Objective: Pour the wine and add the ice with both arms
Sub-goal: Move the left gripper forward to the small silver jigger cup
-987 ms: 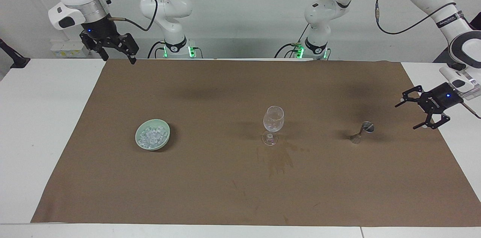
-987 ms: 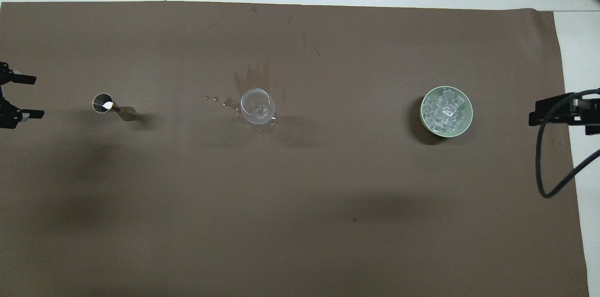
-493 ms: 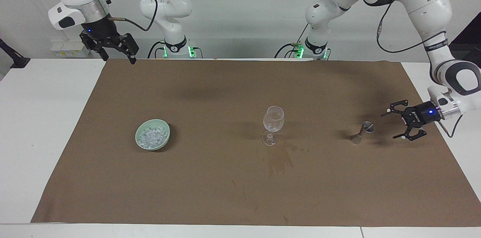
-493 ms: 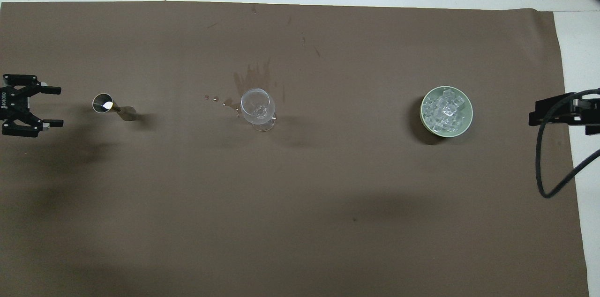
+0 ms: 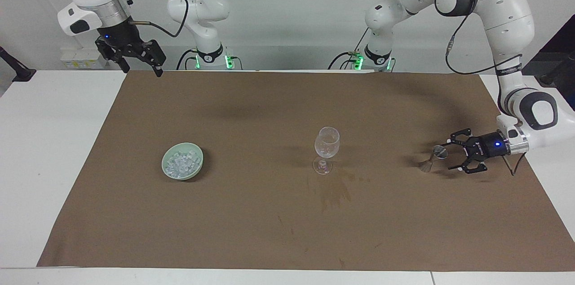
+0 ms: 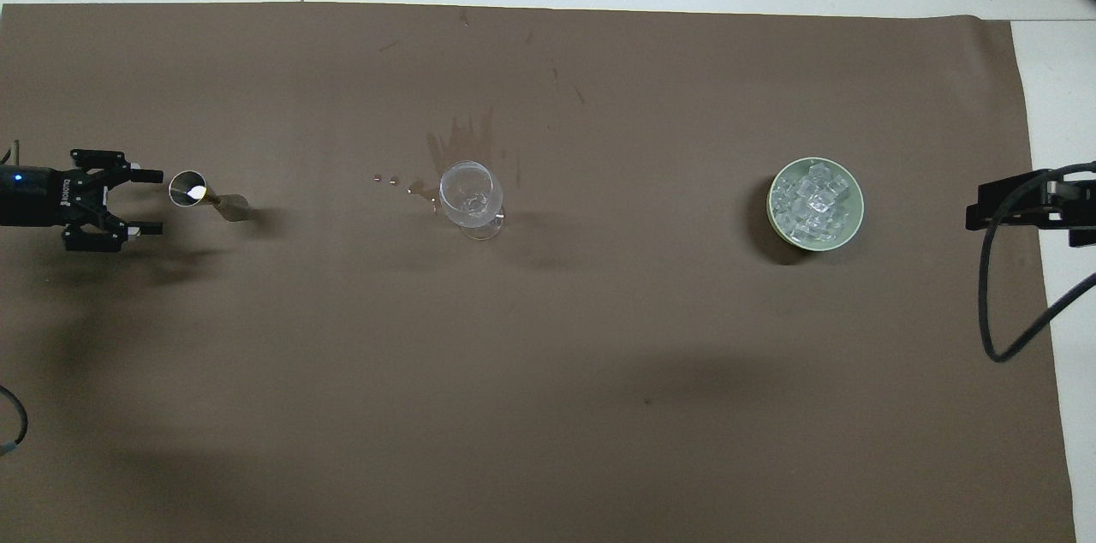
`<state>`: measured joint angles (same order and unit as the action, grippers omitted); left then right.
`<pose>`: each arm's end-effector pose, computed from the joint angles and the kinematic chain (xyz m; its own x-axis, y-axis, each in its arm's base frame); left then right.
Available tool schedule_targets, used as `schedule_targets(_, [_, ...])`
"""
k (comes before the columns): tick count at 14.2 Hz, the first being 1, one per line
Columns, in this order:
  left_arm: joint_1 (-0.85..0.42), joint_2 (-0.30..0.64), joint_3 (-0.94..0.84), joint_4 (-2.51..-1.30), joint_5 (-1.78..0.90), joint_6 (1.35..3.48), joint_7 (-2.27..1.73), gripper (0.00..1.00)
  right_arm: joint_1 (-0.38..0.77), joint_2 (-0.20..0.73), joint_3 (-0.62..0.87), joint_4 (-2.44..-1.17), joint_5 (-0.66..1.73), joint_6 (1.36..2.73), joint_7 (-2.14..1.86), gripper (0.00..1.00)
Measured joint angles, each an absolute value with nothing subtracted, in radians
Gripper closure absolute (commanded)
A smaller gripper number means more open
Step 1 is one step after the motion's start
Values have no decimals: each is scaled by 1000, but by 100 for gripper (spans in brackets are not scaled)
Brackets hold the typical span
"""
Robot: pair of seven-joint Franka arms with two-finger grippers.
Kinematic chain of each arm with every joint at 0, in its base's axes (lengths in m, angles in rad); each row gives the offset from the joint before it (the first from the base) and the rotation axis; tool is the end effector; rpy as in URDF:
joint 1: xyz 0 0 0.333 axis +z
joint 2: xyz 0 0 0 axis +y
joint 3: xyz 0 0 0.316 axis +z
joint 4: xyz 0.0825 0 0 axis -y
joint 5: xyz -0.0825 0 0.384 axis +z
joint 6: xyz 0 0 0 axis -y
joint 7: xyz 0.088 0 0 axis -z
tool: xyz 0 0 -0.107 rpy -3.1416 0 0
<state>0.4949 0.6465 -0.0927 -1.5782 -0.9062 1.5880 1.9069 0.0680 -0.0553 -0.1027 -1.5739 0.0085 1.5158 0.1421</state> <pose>0.6224 0.1835 0.2672 0.3916 -0.4184 0.8195 -0.9201 -0.1814 0.3471 0.5315 -0.0192 0.6481 0.9845 -0.1752 -0.0051 -0.1753 -0.9844 -0.0136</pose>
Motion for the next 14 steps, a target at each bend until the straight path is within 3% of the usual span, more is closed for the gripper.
schedule_targets(14, [615,740,-183,-1578,-1045,1547,2225,21,68,-55,-103,-1574,9,1516,142,0])
